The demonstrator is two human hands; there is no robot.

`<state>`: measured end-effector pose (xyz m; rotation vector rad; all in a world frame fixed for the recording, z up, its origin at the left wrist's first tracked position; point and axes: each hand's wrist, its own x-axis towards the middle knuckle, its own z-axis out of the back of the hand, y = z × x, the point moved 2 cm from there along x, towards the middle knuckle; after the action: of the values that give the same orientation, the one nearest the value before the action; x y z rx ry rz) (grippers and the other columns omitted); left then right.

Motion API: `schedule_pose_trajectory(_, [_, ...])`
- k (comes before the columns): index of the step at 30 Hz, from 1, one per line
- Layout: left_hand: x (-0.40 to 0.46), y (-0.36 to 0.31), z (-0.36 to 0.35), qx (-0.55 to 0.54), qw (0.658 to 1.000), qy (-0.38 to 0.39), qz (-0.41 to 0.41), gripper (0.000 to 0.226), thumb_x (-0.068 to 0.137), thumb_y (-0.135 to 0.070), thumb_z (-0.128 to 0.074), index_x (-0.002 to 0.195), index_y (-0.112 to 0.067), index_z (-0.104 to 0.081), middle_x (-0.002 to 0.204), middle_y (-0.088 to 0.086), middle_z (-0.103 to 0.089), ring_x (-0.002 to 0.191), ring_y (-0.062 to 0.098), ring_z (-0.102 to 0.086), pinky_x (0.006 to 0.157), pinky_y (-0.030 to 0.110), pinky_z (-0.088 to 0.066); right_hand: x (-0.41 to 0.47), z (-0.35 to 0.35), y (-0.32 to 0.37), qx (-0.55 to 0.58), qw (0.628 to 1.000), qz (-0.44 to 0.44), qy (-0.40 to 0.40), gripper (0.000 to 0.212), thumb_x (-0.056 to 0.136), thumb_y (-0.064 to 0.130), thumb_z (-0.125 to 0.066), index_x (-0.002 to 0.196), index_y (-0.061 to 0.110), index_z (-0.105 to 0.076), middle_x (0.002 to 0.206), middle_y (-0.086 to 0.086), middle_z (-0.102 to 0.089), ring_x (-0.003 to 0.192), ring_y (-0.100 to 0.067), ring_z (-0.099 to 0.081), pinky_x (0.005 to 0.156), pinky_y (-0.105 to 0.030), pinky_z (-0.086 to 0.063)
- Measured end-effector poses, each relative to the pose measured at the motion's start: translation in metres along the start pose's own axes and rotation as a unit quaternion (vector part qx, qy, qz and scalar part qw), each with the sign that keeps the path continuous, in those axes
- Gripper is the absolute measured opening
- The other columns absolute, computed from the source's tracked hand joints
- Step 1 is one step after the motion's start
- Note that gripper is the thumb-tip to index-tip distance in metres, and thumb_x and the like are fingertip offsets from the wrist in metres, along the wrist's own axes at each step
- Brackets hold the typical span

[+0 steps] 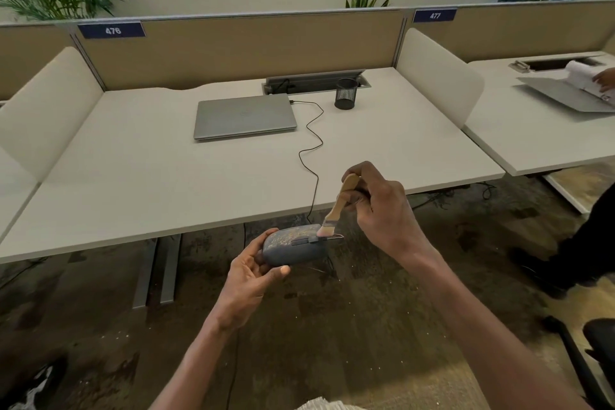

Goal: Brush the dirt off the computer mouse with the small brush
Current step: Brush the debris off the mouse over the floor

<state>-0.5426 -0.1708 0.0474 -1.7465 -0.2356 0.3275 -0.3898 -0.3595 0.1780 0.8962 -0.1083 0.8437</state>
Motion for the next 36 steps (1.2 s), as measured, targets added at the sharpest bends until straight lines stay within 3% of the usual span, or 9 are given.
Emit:
schedule_pose_trajectory(6, [-0.0007,0.0021,0.0011,-0.005,1.0,0.0,0.001,0.086,0.066,-0.026,-0.09,0.142,-0.022,-0.051,0.142,0.008,-0.058,0.133,0.022,-0.058,0.098,0.027,-0.056,-0.0035,0.0013,-0.0007,-0.038,0.999,0.004,0.002,0.032,0.094,-0.007,-0.057,0.112,0.018,-0.05,0.088,-0.001,-0.068,0.078,-0.016,-0.071,0.067,-0.033,-0.061])
schedule_pose_trajectory(11, [-0.0009,0.0007,-0.0006,-0.015,1.0,0.004,0.007,0.096,0.06,-0.035,-0.096,0.143,-0.02,-0.051,0.139,0.004,-0.061,0.131,0.02,-0.059,0.098,0.027,-0.056,-0.0039,0.0003,0.0007,-0.007,1.0,-0.007,0.011,0.033,0.094,-0.008,-0.057,0.11,0.02,-0.05,0.09,-0.003,-0.069,0.082,-0.017,-0.073,0.067,-0.033,-0.063])
schedule_pose_trajectory(14, [-0.0009,0.0036,0.0008,-0.013,1.0,0.007,0.002,0.079,0.074,-0.016,-0.089,0.144,-0.02,-0.05,0.142,0.008,-0.058,0.132,0.022,-0.058,0.098,0.027,-0.056,-0.0049,0.0007,0.0004,-0.018,1.0,0.001,-0.022,0.029,0.093,-0.008,-0.057,0.111,0.015,-0.052,0.088,-0.002,-0.068,0.08,-0.016,-0.071,0.068,-0.032,-0.061])
schedule_pose_trajectory(17, [-0.0014,0.0068,0.0038,-0.008,1.0,0.009,0.002,0.074,0.078,-0.001,-0.077,0.144,-0.02,-0.049,0.142,0.009,-0.057,0.132,0.022,-0.058,0.098,0.027,-0.056,-0.0069,0.0037,-0.0003,-0.007,0.999,-0.003,-0.036,0.033,0.093,-0.007,-0.059,0.109,0.02,-0.05,0.088,0.001,-0.068,0.079,-0.012,-0.07,0.068,-0.028,-0.061])
schedule_pose_trajectory(22, [-0.0036,0.0058,0.002,-0.009,1.0,0.012,0.008,0.084,0.07,-0.018,-0.089,0.144,-0.021,-0.05,0.141,0.006,-0.059,0.132,0.022,-0.058,0.098,0.028,-0.056,-0.0063,-0.0019,-0.0023,0.014,0.999,-0.028,-0.014,0.03,0.093,-0.007,-0.058,0.109,0.017,-0.052,0.089,-0.001,-0.069,0.081,-0.013,-0.072,0.069,-0.03,-0.062])
schedule_pose_trajectory(26, [-0.006,0.0047,-0.0009,-0.011,1.0,0.018,0.018,0.09,0.064,-0.03,-0.095,0.143,-0.027,-0.052,0.142,0.006,-0.058,0.132,0.025,-0.058,0.098,0.031,-0.057,-0.0056,-0.0004,-0.0015,0.03,0.998,-0.028,-0.049,0.032,0.094,-0.008,-0.058,0.109,0.02,-0.051,0.089,0.002,-0.069,0.08,-0.009,-0.072,0.07,-0.018,-0.06])
schedule_pose_trajectory(30, [-0.0057,0.0043,-0.0004,-0.007,1.0,0.019,0.011,0.084,0.068,-0.023,-0.091,0.143,-0.028,-0.053,0.141,0.005,-0.059,0.132,0.025,-0.058,0.098,0.03,-0.056,-0.0071,0.0011,-0.0015,0.009,0.999,-0.029,-0.011,0.039,0.094,-0.005,-0.058,0.106,0.03,-0.046,0.09,0.002,-0.068,0.082,-0.013,-0.072,0.071,-0.027,-0.062])
schedule_pose_trajectory(33, [-0.0064,0.0048,-0.0021,-0.009,1.0,0.023,0.013,0.086,0.067,-0.023,-0.091,0.143,-0.027,-0.053,0.143,0.008,-0.057,0.133,0.026,-0.057,0.099,0.03,-0.056,-0.0039,-0.0001,-0.0023,0.001,0.999,-0.033,-0.013,0.033,0.095,-0.004,-0.057,0.107,0.024,-0.048,0.09,-0.001,-0.068,0.081,-0.015,-0.072,0.071,-0.029,-0.062])
schedule_pose_trajectory(36, [-0.0071,0.0043,-0.0042,-0.01,0.999,0.026,0.02,0.094,0.061,-0.032,-0.096,0.143,-0.026,-0.052,0.144,0.008,-0.056,0.133,0.026,-0.057,0.099,0.03,-0.056,-0.002,-0.0011,-0.002,-0.005,0.999,-0.034,-0.039,0.027,0.094,-0.003,-0.059,0.111,0.017,-0.052,0.088,0.001,-0.068,0.078,-0.014,-0.071,0.069,-0.021,-0.06])
